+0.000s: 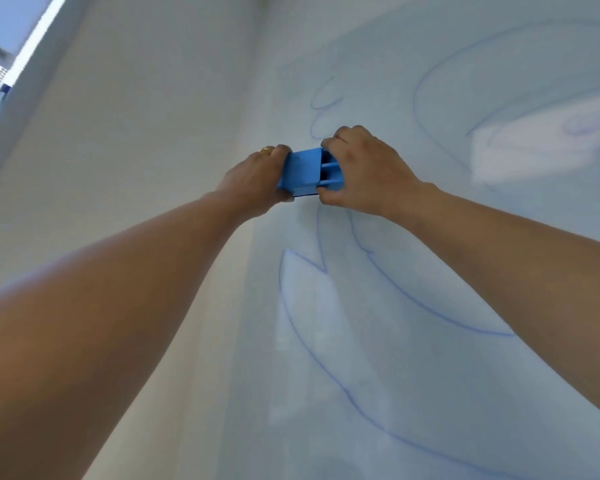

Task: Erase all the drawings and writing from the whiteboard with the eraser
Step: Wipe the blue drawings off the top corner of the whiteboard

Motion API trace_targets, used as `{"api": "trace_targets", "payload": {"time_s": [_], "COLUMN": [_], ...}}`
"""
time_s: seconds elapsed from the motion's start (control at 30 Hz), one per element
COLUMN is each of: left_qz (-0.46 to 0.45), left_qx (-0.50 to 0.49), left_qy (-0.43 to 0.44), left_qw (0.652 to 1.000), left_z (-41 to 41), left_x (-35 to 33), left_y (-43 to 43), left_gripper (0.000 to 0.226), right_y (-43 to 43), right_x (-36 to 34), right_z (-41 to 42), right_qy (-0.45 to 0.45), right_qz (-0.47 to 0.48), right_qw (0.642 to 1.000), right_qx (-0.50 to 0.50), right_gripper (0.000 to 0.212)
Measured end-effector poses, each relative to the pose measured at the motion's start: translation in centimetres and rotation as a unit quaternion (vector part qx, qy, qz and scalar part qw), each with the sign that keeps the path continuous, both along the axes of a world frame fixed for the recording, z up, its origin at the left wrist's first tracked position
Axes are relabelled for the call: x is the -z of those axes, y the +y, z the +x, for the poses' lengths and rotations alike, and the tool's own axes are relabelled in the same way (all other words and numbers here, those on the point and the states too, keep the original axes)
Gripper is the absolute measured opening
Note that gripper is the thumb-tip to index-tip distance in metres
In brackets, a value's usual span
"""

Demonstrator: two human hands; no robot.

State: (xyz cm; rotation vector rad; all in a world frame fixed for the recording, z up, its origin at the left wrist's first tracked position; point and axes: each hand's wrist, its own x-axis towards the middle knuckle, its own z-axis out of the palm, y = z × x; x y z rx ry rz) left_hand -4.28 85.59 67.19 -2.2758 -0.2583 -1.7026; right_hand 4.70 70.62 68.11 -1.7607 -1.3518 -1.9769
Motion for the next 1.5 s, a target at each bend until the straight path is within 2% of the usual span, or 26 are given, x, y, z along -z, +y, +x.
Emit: {"api": "trace_targets", "payload": {"time_s": [0.27, 0.43, 0.57, 0.87, 0.97, 1.1, 1.4, 1.5], "left_qz": [0.047, 0.049, 0.040, -0.123, -0.136, -0.102, -0.090, -0.090], "left_qx": [0.093, 0.142, 0.194, 0.311, 0.307, 0.237, 0.215, 0.218], "left_qy": [-0.032, -0.049, -0.075, -0.154, -0.156, -0.174, -0.178, -0.177], "left_qw": [0.994, 0.987, 0.977, 0.930, 0.929, 0.950, 0.956, 0.956], "left_z": [2.9, 4.4, 5.4, 8.8, 9.9, 11.2, 11.4, 11.4], "left_x": [-4.1, -5.5, -6.0, -5.8, -6.0, -5.8, -5.7, -5.7], "left_y": [4.0, 5.4, 6.4, 7.0, 6.6, 6.6, 7.0, 7.1], "left_gripper": [0.066, 0.069, 0.066, 0.078, 0.072, 0.060, 0.058, 0.058], "right_y": [2.8, 3.9, 4.6, 5.0, 5.0, 4.7, 5.4, 7.7], "right_x": [-2.8, -3.6, -4.6, -7.4, -8.6, -10.1, -12.6, -12.8], "right_z": [0.5, 0.7, 1.1, 1.4, 1.5, 2.0, 2.4, 2.3], "right_qy": [0.001, -0.009, 0.011, 0.011, 0.013, -0.004, -0.012, -0.010], "right_qz": [0.046, 0.051, 0.057, 0.096, 0.133, 0.182, 0.338, 0.349], "right_qw": [0.998, 0.993, 0.993, 0.991, 0.987, 0.977, 0.931, 0.930], "right_qx": [0.049, 0.105, 0.106, 0.094, 0.093, 0.107, 0.140, 0.115], "right_gripper": [0.060, 0.050, 0.047, 0.048, 0.049, 0.048, 0.038, 0.034]}}
